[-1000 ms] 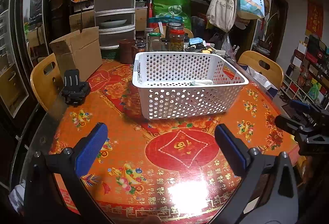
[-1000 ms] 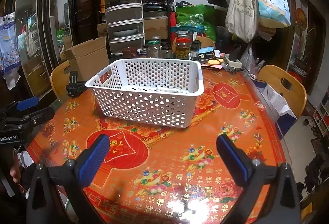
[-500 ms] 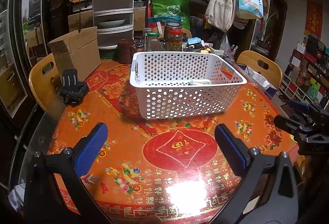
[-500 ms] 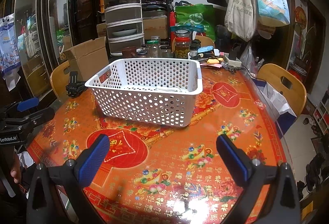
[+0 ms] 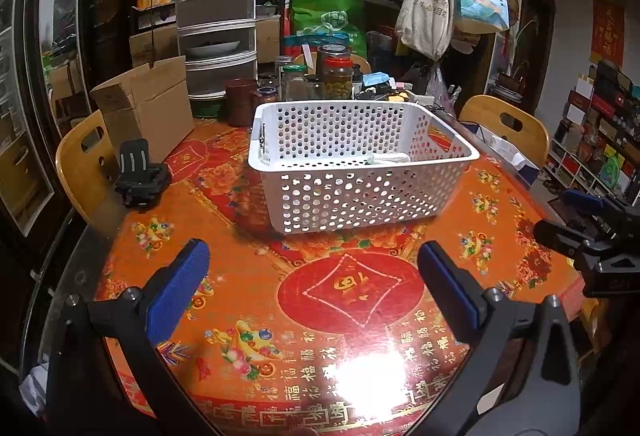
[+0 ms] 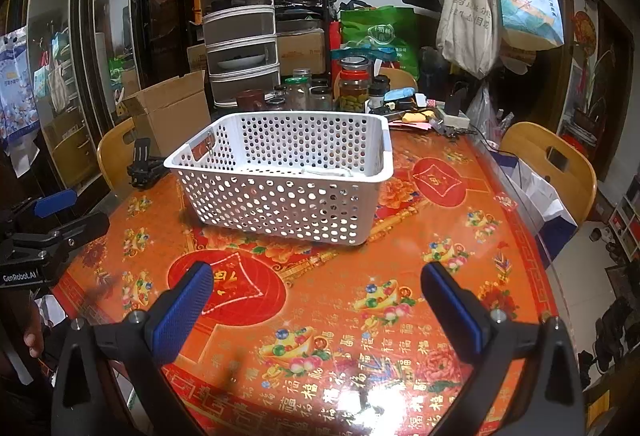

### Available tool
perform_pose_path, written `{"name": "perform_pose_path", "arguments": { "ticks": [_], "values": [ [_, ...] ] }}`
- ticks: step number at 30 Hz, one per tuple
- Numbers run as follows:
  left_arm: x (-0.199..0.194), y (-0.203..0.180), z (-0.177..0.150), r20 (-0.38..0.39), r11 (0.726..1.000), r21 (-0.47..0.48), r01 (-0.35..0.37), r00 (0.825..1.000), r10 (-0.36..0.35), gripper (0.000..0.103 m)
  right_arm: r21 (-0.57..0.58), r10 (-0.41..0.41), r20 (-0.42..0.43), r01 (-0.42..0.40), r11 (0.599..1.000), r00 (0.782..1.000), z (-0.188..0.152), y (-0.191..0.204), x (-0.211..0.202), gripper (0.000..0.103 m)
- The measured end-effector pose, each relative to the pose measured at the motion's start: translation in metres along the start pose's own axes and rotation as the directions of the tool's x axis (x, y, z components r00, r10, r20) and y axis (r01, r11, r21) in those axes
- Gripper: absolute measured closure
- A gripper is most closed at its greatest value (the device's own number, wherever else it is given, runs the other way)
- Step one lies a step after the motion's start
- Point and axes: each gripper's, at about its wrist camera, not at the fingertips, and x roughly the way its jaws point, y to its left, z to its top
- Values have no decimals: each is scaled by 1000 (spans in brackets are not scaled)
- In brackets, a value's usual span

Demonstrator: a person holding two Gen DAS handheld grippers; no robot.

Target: Organize soft objects

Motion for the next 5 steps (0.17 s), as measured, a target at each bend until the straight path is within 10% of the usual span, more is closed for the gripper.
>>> {"name": "perform_pose_path", "arguments": {
  "ticks": [5],
  "values": [
    [-1,1,0,3,1000,-3,5,1000,-5,0,0,1,-1,-1,1000,1000,-1,1,0,0]
  ]
}}
